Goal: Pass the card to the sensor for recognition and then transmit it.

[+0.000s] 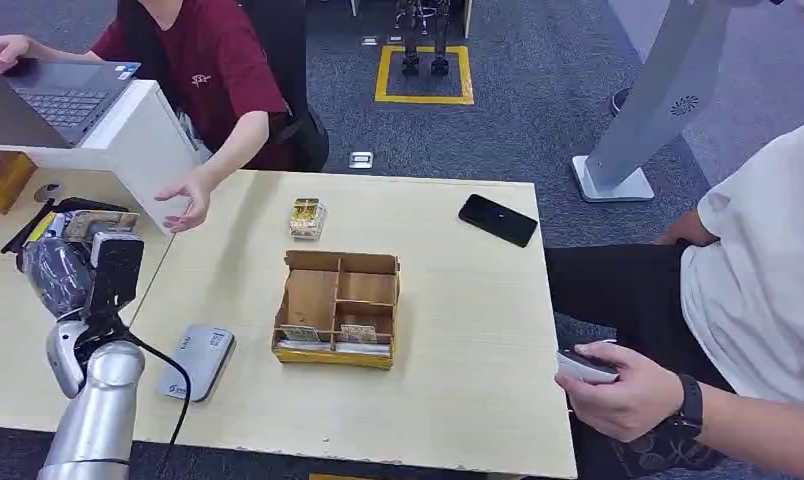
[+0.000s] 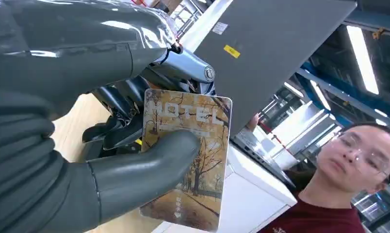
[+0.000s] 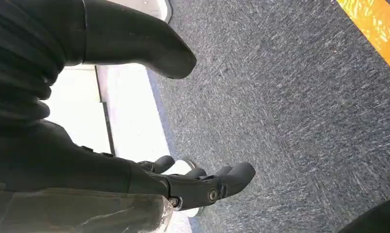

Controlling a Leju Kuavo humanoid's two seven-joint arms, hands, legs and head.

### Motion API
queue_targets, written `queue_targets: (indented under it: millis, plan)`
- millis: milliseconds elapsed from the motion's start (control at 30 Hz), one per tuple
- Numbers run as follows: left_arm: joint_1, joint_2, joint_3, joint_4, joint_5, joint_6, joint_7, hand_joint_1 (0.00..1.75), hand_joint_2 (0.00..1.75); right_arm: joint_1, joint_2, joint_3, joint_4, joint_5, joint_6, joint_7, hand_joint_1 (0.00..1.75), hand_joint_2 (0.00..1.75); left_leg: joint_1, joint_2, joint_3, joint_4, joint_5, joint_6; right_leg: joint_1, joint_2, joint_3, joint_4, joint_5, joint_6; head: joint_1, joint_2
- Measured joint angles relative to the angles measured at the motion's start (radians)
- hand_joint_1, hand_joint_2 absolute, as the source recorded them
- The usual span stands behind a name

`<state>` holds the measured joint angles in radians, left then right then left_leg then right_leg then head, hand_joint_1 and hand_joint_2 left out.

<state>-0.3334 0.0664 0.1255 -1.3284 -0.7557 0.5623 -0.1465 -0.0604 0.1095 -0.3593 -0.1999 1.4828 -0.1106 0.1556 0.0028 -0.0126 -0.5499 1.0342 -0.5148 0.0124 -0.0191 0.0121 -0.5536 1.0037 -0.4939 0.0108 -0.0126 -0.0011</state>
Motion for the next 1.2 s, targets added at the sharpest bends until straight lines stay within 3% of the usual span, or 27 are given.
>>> queue_targets:
  millis: [333, 367, 567, 800, 933, 1067, 1200]
  plan:
    - [-0.025, -0.004, 0.0, 0.083, -0.019, 0.016, -0.007, 1.75, 1.75, -0.003, 0.004, 0.001, 0.0, -0.002, 0.0, -0.002, 0.0, 1.75, 0.0, 0.0, 0.0, 0.0, 0.0, 0.0, 0.0, 0.001, -0.001, 0.0, 0.0, 0.0, 0.0, 0.0]
    - [-0.025, -0.004, 0.0, 0.086, -0.019, 0.016, -0.011, 0.0, 1.75, -0.003, 0.004, 0.001, 0.0, -0.002, 0.001, -0.002, 0.0, 0.0, 0.0, 0.0, 0.0, 0.0, 0.0, 0.0, 0.0, 0.001, -0.001, 0.0, 0.0, 0.0, 0.0, 0.0]
    - [-0.025, -0.004, 0.0, 0.093, 0.024, -0.014, -0.028, 0.0, 1.75, -0.003, 0.004, 0.001, 0.0, -0.003, 0.0, -0.002, 0.0, 0.0, 0.0, 0.001, 0.0, 0.0, 0.0, 0.0, 0.0, 0.001, -0.001, 0.0, 0.0, 0.0, 0.0, 0.0]
    - [-0.018, 0.0, -0.026, 0.068, 0.137, -0.203, 0.003, 0.0, 1.75, -0.001, 0.004, 0.0, 0.0, -0.019, -0.014, 0.001, 0.0, 0.0, 0.0, 0.001, 0.0, 0.0, 0.0, 0.0, 0.0, 0.001, -0.001, 0.0, 0.0, 0.0, 0.0, 0.0]
    - [0.01, 0.02, -0.061, -0.022, 0.151, -0.284, 0.011, 0.0, 1.75, 0.006, 0.004, -0.004, 0.0, -0.031, -0.022, 0.0, 0.0, 0.0, 0.0, 0.001, 0.0, 0.0, 0.0, 0.0, 0.0, 0.002, -0.001, 0.0, 0.0, 0.0, 0.0, 0.0]
    - [0.093, 0.073, -0.13, -0.175, 0.095, -0.388, -0.016, 0.0, 1.75, 0.015, 0.004, -0.011, 0.0, -0.051, -0.037, -0.006, 0.0, 0.0, 0.0, 0.001, -0.001, 0.0, -0.001, 0.0, 0.0, 0.003, -0.002, 0.0, 0.0, 0.0, 0.0, 0.0]
    - [0.202, 0.122, -0.215, -0.32, -0.035, -0.394, -0.039, 0.0, 1.75, 0.023, 0.003, -0.024, 0.0, -0.06, -0.038, -0.005, 0.0, 0.0, 0.0, 0.002, -0.002, 0.0, -0.001, 0.0, 0.0, 0.003, -0.003, 0.0, -0.001, 0.0, 0.0, 0.0]
